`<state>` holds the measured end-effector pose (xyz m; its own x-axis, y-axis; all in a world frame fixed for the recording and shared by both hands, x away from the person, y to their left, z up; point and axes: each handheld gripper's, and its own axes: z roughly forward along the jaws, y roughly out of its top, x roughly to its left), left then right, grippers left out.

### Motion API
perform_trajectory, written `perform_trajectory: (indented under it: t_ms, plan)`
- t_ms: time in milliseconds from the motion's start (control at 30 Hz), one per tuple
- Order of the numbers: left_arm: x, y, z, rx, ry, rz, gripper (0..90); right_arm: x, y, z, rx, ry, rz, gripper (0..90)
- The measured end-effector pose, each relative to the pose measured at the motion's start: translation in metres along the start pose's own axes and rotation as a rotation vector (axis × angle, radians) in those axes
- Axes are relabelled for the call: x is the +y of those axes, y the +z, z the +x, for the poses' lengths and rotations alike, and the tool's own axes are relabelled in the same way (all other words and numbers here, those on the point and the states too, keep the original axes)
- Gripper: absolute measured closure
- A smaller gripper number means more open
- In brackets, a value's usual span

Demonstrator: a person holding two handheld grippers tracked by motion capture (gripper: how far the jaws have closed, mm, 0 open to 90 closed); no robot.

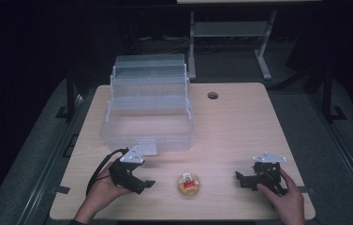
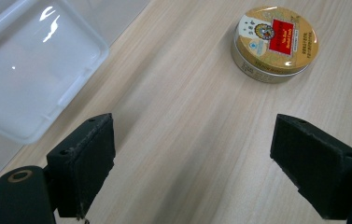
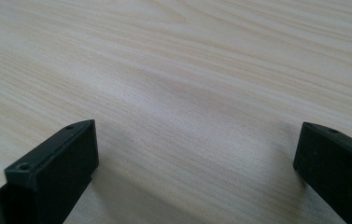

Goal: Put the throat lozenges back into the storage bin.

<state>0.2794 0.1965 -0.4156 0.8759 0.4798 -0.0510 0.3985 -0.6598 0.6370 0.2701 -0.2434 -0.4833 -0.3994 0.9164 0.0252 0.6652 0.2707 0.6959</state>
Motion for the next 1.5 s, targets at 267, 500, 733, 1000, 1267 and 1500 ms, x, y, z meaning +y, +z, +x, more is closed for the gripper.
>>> perform_trajectory:
  t_ms: [267, 500, 733, 1000, 1267, 1500]
  plan:
    - [0.007, 0.003, -0.001, -0.015, 0.005, 0.012, 13.4, 0.0, 0.0, 0.0, 0.0, 0.0, 0.0, 0.0]
    - [0.013, 0.006, -0.003, -0.024, 0.02, 0.017, 13.4, 0.0, 0.0, 0.0, 0.0, 0.0, 0.0, 0.0]
    - [0.02, 0.009, -0.005, -0.031, 0.034, 0.022, 13.6, 0.0, 0.0, 0.0, 0.0, 0.0, 0.0, 0.0]
    - [0.026, 0.013, -0.007, -0.045, 0.045, 0.039, 13.7, 0.0, 0.0, 0.0, 0.0, 0.0, 0.0, 0.0]
    - [0.033, 0.017, -0.01, -0.058, 0.054, 0.047, 13.7, 0.0, 0.0, 0.0, 0.0, 0.0, 0.0, 0.0]
    - [0.039, 0.021, -0.012, -0.067, 0.064, 0.055, 13.7, 0.0, 0.0, 0.0, 0.0, 0.0, 0.0, 0.0]
